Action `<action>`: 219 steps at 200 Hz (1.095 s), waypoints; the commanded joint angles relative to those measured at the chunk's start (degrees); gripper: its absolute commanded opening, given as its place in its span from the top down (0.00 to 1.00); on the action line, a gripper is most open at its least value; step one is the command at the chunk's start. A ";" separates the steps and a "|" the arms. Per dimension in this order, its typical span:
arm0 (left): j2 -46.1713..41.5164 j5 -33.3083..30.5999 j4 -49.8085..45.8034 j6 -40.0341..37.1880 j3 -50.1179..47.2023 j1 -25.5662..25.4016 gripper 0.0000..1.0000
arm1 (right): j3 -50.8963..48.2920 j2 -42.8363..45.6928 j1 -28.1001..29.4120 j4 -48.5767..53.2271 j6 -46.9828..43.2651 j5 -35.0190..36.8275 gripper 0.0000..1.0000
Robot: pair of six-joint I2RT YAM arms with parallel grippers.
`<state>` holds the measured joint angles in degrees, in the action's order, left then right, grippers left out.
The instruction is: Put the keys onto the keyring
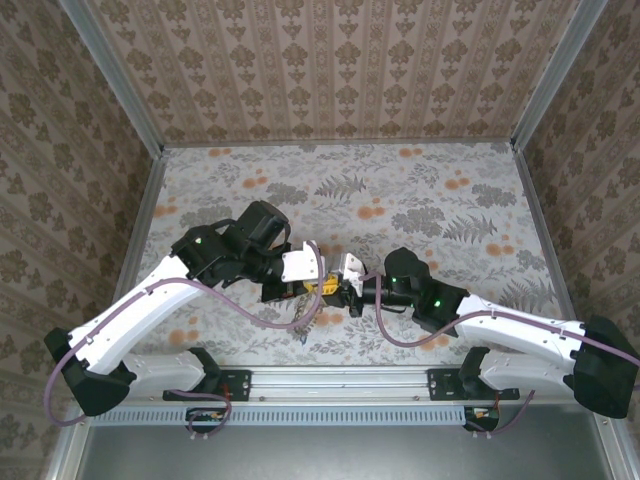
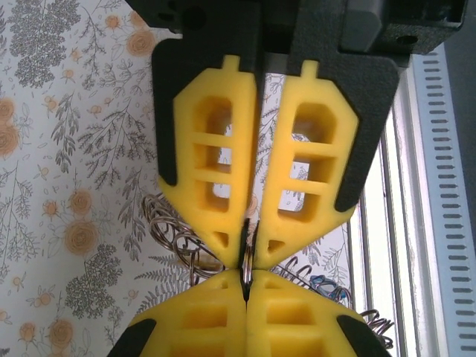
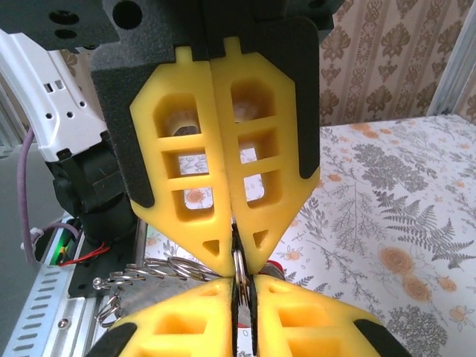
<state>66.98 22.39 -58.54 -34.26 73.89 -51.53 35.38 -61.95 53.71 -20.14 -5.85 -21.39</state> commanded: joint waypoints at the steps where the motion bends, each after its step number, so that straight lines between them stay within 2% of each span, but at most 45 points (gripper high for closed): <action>1: -0.40 2.13 1.48 0.74 -0.05 0.11 1.00 | -0.03 0.98 0.71 -4.25 0.35 0.47 0.96; 14: -0.51 2.22 1.80 0.88 -0.15 0.18 1.00 | -0.24 0.78 0.78 -5.11 0.88 0.38 0.99; 31: -1.07 2.60 2.40 1.35 -0.63 0.32 0.95 | -1.69 0.78 0.79 -8.74 2.72 0.97 1.00; 44: -2.32 3.24 3.27 1.78 -1.47 0.77 0.89 | -3.04 1.11 0.78 -11.99 3.86 1.40 1.00; 61: -5.02 3.50 5.31 2.84 -3.69 1.86 0.74 | -4.54 1.46 0.80 -15.25 4.80 1.35 1.00; 78: -8.56 4.21 7.75 3.76 -7.02 3.51 0.69 | -6.25 1.92 0.70 -19.23 5.64 1.13 1.00; 117: -14.35 10.30 15.63 6.87 -13.12 6.89 0.67 | -8.20 3.06 0.69 -24.48 6.11 -0.36 1.00; 181: -13.09 14.08 19.86 7.42 -13.42 6.97 0.65 | -8.66 2.72 0.80 -27.40 6.11 -1.92 1.00; 219: -12.75 16.58 20.11 7.02 -13.41 6.99 0.81 | -8.48 2.63 0.78 -27.49 6.11 -1.93 1.00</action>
<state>54.04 35.40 -39.59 -27.29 60.27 -44.91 26.63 -60.31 54.06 -42.52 -0.78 -21.87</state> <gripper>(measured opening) 0.240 0.046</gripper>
